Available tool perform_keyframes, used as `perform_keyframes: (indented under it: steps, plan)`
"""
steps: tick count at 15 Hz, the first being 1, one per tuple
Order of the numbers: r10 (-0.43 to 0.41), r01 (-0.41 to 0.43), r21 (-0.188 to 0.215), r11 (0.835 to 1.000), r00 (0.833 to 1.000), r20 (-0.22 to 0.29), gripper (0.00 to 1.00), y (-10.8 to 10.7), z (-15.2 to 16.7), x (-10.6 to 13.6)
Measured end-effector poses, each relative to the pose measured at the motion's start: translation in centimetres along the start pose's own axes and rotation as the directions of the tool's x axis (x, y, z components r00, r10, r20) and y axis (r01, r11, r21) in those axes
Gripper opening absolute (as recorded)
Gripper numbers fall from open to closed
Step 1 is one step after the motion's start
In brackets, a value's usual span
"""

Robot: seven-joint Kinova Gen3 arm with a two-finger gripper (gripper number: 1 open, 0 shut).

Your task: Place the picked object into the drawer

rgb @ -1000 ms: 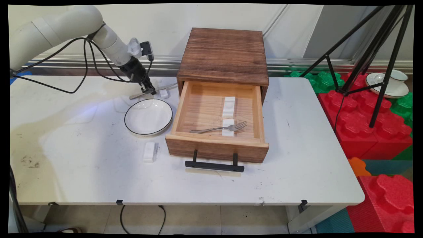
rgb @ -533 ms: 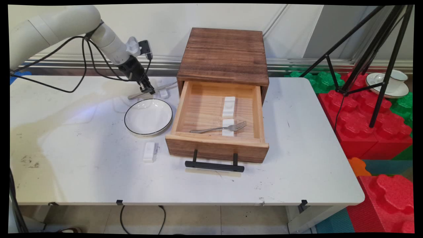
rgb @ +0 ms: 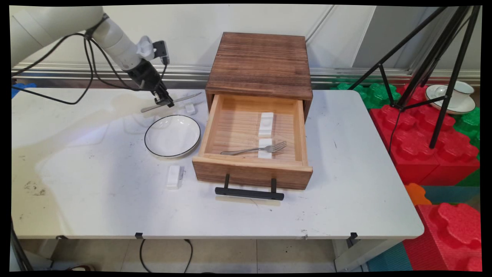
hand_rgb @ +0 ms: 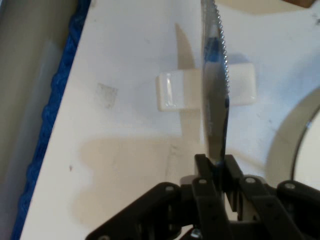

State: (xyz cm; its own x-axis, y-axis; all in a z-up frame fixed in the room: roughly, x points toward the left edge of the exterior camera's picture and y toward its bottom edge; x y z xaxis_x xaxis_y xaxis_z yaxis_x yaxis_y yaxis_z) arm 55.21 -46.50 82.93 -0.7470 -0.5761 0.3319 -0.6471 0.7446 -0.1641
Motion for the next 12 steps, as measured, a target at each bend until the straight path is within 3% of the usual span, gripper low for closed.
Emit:
perform_keyframes:
  steps: [12]
  plan:
    - [0.082,-0.082,-0.024,0.996,0.996,-0.034,0.00,3.2,-8.2,-0.6]
